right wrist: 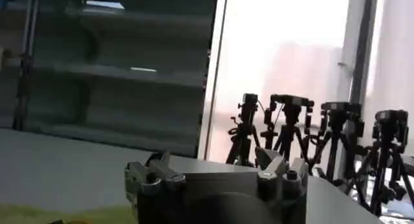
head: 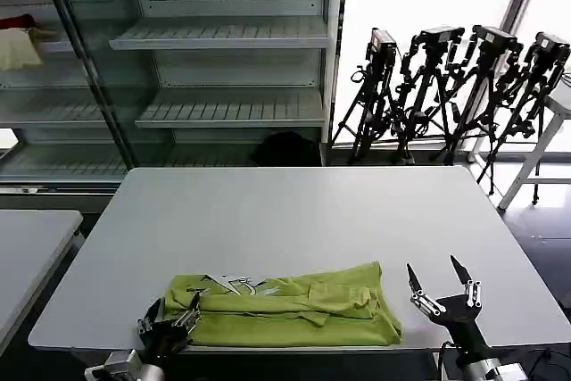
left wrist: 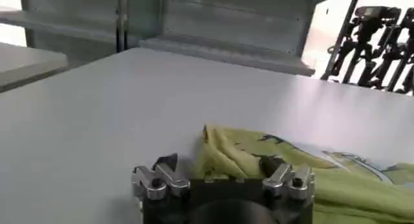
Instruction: Fold and organize the clothes.
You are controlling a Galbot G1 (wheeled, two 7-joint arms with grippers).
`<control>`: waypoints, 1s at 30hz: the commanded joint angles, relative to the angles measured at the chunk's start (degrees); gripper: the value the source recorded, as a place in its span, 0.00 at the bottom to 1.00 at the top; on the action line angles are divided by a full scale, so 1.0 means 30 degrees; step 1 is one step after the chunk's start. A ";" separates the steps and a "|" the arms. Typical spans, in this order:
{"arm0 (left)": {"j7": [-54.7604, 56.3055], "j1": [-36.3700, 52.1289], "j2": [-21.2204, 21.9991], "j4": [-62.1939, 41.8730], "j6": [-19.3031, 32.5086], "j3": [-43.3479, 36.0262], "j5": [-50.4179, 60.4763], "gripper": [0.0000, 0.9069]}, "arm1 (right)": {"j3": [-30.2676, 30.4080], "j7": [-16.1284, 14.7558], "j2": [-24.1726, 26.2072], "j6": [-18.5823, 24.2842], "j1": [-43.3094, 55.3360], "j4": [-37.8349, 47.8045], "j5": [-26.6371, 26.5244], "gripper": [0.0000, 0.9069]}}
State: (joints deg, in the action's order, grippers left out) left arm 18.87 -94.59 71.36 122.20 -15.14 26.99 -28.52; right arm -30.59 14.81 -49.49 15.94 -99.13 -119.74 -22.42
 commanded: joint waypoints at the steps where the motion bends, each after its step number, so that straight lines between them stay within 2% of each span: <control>1: -0.0172 0.0143 0.0295 -0.0991 0.0312 -0.0428 -0.0039 0.02 | -0.0198 -0.0170 0.0058 0.0372 -0.0037 0.0197 -0.0146 1.00; 17: -0.0680 -0.0239 0.0126 0.0045 0.1187 -0.1326 0.1571 0.00 | -0.0005 0.0009 -0.0085 0.0245 0.0281 0.0204 0.0143 1.00; 25: -0.0206 0.0275 -0.1246 0.0924 0.0798 0.1953 0.0374 0.00 | 0.0170 0.0119 -0.0198 0.0041 0.0495 0.0091 0.0327 1.00; 30: 0.0134 0.0370 -0.2877 0.1145 0.0207 0.5138 -0.1439 0.00 | 0.0219 0.0097 -0.0191 -0.0076 0.0565 -0.0092 0.0392 1.00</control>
State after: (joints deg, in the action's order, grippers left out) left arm 18.31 -94.08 68.97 123.54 -12.93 28.51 -26.83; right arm -29.95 14.96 -50.04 16.05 -97.67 -119.68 -21.46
